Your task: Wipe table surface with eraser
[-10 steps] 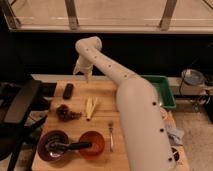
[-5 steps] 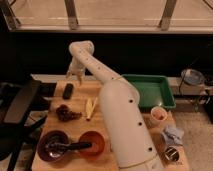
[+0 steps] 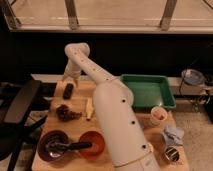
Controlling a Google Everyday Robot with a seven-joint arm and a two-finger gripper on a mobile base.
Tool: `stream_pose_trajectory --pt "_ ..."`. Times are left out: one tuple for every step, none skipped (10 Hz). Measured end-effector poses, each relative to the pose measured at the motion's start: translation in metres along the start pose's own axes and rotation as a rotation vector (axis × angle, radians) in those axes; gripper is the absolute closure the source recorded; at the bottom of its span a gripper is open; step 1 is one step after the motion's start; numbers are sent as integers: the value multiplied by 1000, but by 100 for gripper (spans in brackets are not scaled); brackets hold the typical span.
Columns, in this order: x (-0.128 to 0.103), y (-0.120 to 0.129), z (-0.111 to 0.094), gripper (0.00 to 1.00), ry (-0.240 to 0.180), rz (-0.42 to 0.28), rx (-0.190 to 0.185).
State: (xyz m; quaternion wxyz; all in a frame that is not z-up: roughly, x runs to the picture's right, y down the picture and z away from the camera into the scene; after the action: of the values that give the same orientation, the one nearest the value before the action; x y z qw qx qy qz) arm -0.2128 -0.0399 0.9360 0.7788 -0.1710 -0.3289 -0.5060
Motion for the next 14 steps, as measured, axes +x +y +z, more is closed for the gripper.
stream_pose_trajectory --pt "1 1 -1 35 1 2 0" --pt "1 1 -1 35 1 2 0" --pt "0 1 0 35 1 1 -1" --pt "0 1 0 35 2 -1 -3" --pt "-1 1 3 35 21 -19 -17" --pt "-6 -3 9 35 58 -62 -32" --pt "-12 -10 16 35 92 -96 -48" --pt "-16 -14 21 35 115 -115 -64" --pt "-19 -14 25 35 134 -131 -80" --pt "-19 -11 29 35 150 -143 -99" --pt "-17 -8 33 35 156 -144 -110" --pt "-15 -4 40 35 148 -134 -114" --pt "-15 1 47 35 136 -123 -121" --pt "-14 6 54 35 122 -111 -119"
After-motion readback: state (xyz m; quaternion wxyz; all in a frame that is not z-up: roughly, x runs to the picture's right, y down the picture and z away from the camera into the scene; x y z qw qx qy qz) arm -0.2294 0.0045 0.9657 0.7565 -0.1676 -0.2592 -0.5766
